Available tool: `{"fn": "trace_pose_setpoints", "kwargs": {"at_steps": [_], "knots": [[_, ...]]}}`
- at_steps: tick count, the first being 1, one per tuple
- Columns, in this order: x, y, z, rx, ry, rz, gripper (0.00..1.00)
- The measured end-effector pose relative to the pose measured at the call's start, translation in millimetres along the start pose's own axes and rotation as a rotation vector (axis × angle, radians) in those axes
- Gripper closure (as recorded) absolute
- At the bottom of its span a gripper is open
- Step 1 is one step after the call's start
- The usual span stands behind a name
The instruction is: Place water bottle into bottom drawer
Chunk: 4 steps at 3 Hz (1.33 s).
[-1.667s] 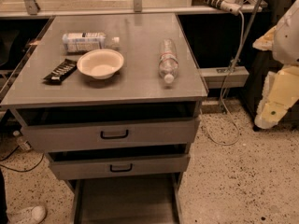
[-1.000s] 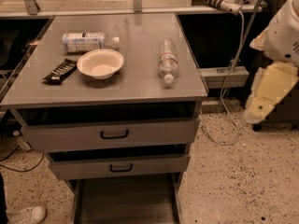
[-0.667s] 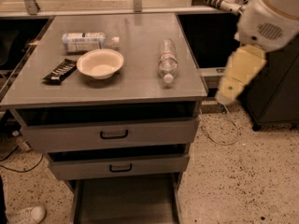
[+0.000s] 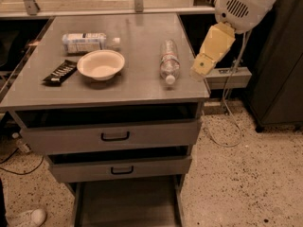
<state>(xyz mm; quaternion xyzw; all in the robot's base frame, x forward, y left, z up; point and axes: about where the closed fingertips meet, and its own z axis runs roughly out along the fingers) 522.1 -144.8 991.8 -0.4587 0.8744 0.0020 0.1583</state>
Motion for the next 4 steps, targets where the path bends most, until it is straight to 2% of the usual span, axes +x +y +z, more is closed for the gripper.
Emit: {"fn": "trace_pose_setpoints", "kwargs": {"at_steps": [1,2,3,4], "knots": [[-12,3,6,0.004,-0.022,-0.007,0.0],[-45,3,13,-0.042,-0.078,0.037,0.0],[-75,-8,19,-0.063,-0.107,0.091,0.0],[-78,-9,18,-0.056,-0.12,0.088,0.0]]}}
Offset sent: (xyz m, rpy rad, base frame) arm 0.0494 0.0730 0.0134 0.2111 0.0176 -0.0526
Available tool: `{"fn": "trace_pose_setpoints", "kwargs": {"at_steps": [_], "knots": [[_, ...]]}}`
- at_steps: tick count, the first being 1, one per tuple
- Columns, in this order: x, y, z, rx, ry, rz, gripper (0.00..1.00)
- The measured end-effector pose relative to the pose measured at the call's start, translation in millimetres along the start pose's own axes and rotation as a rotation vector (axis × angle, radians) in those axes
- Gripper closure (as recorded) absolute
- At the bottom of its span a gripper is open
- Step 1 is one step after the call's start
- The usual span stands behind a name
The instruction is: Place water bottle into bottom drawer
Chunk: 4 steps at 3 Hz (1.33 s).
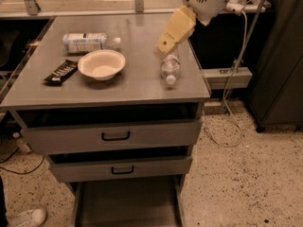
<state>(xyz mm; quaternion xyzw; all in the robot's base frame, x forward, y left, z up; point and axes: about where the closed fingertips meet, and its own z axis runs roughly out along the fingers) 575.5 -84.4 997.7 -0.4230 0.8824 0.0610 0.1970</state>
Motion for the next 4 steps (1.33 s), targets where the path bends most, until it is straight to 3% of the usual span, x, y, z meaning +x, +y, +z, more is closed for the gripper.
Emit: {"fn": "trace_pose_setpoints", "kwargs": {"at_steps": [2,4], "knots": [[-23,-32,33,0.027,0.032,0.078,0.0],[-29,-57,86,0.084,0.146,0.126,0.0]]}}
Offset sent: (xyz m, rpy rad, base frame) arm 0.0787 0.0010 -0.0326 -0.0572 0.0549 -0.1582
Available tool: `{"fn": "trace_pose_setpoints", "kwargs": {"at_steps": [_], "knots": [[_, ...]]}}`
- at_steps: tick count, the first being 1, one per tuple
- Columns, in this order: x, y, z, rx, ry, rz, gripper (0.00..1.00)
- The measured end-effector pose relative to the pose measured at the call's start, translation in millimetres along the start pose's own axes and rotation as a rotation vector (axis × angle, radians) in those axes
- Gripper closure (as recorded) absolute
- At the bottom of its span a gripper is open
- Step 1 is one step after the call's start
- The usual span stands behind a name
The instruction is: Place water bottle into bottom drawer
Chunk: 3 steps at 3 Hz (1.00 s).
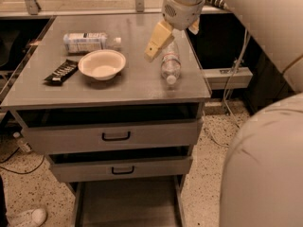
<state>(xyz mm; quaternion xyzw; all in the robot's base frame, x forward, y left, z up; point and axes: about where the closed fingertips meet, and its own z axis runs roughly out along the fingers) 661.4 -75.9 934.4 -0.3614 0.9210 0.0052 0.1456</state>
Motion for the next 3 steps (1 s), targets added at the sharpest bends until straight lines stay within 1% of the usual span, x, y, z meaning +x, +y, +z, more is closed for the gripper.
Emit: {"fn": "trace_pose_setpoints", "kwargs": {"at_steps": [1,2,3], "knots": [[-6,-9,23,0.02,0.045,0.017,0.0],[-14,-18,36,0.031,0.069,0.032,0.0],[-21,-20,51,0.022,0.086,0.036,0.0]]}}
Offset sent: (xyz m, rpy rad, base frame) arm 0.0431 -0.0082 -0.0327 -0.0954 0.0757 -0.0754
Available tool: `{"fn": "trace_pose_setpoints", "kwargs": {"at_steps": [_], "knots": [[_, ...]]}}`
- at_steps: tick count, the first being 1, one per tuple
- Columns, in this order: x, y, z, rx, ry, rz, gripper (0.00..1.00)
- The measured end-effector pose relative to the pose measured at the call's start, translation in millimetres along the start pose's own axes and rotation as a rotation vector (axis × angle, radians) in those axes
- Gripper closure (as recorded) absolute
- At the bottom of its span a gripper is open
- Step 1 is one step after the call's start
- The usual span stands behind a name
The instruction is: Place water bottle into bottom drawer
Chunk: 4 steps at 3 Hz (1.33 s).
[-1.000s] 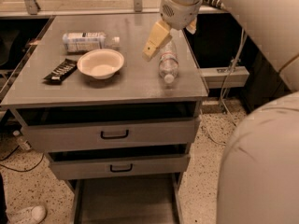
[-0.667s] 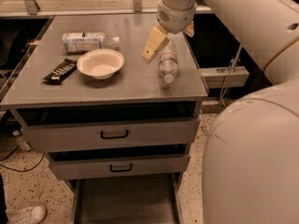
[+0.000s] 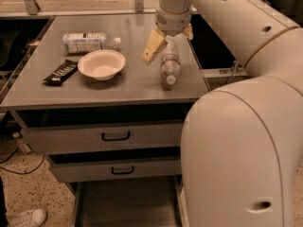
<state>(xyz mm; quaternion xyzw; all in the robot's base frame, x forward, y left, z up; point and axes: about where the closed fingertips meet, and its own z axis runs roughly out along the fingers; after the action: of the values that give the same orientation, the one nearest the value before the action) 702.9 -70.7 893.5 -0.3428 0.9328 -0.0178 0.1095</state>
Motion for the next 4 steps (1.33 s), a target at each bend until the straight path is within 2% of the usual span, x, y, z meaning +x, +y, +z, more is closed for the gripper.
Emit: {"fn": "trace_pose_setpoints", "kwargs": {"at_steps": [3,4], "knots": [[0,-4,48,-0.037,0.052,0.01,0.0],[0,-4,48,-0.037,0.052,0.01,0.19]]}}
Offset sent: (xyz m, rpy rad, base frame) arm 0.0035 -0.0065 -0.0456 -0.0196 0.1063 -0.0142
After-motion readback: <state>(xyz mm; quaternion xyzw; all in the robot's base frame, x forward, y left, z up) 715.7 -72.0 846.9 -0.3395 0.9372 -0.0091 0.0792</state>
